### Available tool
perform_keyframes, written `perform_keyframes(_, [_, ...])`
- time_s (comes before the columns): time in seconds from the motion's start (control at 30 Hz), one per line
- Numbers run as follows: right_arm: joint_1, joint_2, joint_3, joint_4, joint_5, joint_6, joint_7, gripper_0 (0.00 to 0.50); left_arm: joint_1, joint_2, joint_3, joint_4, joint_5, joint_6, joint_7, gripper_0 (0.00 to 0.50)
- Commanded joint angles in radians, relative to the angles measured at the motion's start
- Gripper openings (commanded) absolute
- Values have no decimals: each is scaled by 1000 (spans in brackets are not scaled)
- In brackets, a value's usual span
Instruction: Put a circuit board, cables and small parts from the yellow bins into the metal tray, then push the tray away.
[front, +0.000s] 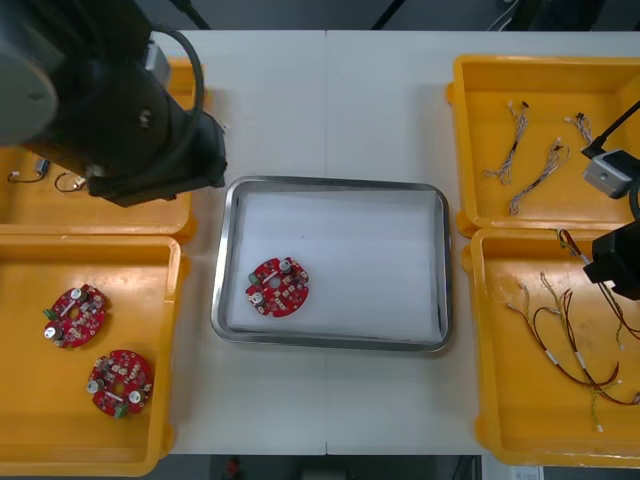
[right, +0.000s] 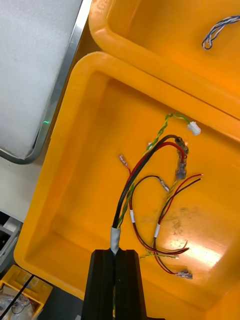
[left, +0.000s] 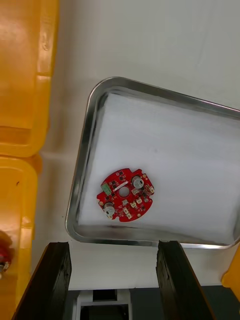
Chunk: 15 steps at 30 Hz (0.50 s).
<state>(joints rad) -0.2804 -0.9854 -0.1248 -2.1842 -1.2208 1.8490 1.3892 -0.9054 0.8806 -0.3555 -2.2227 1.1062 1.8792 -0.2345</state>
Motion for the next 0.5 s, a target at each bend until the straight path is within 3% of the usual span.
perform_keyframes(0.03, [-5,5,37,-46,-11,-17,-15,0,-46,161,99,-35,112,11,6,500])
perform_keyframes(0.17, [-22,4,59,-89,-16,-17,-7,0,-46,273,135,-5,184,21,-15,500])
perform_keyframes(0.3, [-77,5,117,-128,-20,-17,8,0,-46,328,164,107,221,24,-97,500])
perform_keyframes(0.4, [-135,4,180,-140,-26,-17,16,0,-46,334,182,213,219,24,-117,500])
perform_keyframes(0.5, [-226,4,277,-141,-31,-19,28,0,-46,336,179,319,165,9,-127,500])
